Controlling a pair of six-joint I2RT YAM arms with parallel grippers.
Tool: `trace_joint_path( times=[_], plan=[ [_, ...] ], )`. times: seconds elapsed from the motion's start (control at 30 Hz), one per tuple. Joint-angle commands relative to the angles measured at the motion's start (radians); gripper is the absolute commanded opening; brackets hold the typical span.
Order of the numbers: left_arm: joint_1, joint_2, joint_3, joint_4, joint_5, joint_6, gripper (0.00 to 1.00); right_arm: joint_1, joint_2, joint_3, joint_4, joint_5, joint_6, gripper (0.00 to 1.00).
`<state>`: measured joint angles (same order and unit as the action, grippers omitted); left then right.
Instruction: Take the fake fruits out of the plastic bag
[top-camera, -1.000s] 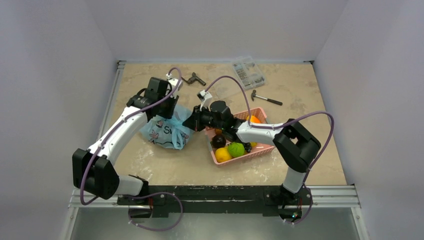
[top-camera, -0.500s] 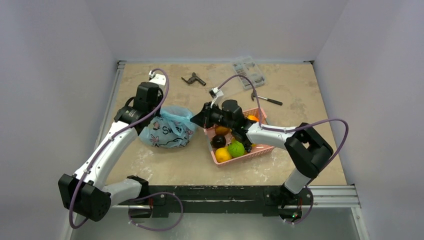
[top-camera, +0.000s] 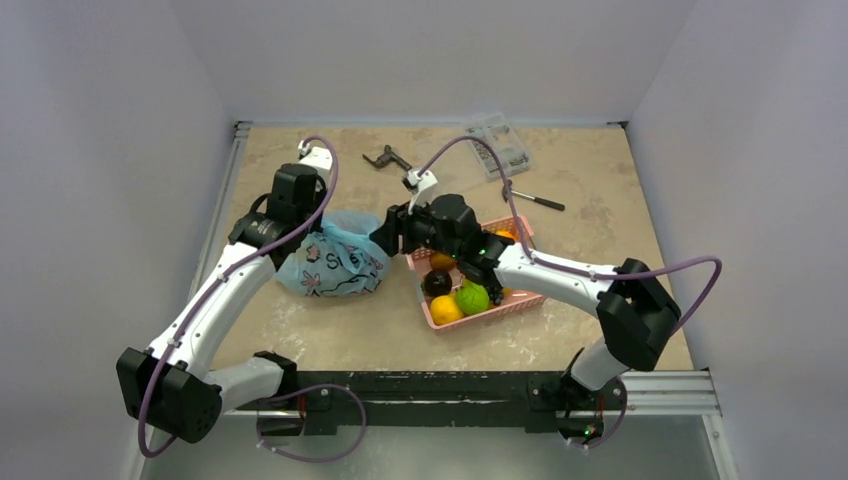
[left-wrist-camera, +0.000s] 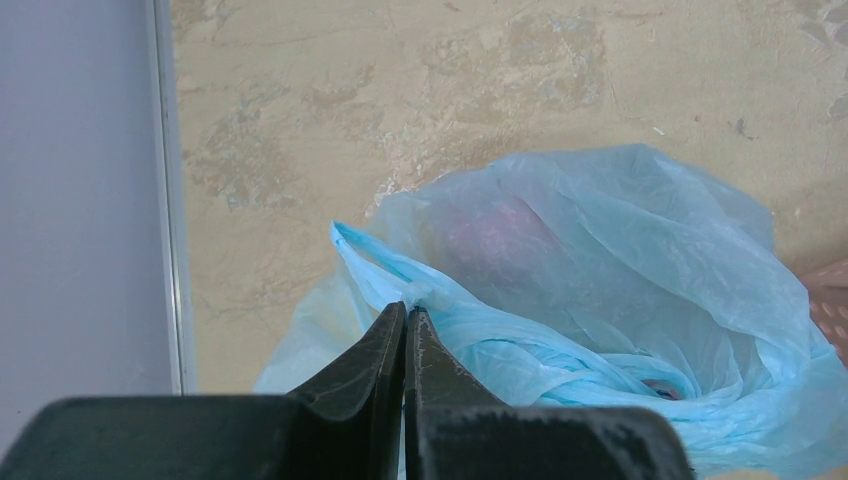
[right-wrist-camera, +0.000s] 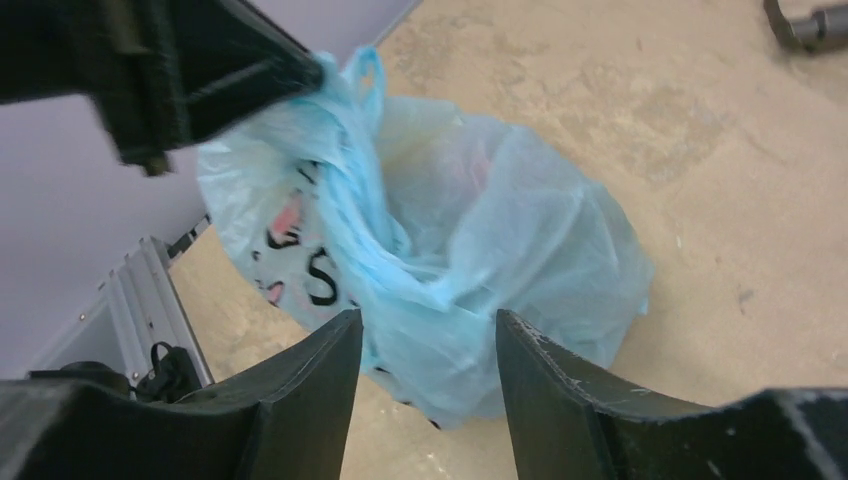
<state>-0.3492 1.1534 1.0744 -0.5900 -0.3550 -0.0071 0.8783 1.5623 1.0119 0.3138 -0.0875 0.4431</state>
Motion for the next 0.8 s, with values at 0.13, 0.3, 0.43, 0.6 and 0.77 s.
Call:
trace_joint_path(
  times=[0.13, 0.3, 0.43, 0.6, 0.77],
  plan=[
    [-0.002, -0.034, -0.007, 0.055, 0.001, -0.013, 0.0, 0.071, 0.052, 0.2, -0.056, 0.045, -0.096, 0.64],
    [-0.002, -0.042, -0.007, 0.059, 0.004, -0.019, 0.0, 0.103, 0.125, 0.267, -0.085, 0.049, -0.124, 0.7],
    [-0.001, -0.048, -0.01, 0.065, 0.005, -0.022, 0.0, 0.126, 0.168, 0.308, -0.156, 0.146, -0.166, 0.68],
    [-0.001, -0.051, -0.007, 0.071, 0.005, -0.021, 0.0, 0.131, 0.176, 0.298, -0.142, 0.192, -0.169, 0.54],
    [-0.002, -0.063, -0.015, 0.081, -0.053, -0.024, 0.0, 0.131, 0.15, 0.218, -0.022, 0.168, -0.081, 0.28]
  ],
)
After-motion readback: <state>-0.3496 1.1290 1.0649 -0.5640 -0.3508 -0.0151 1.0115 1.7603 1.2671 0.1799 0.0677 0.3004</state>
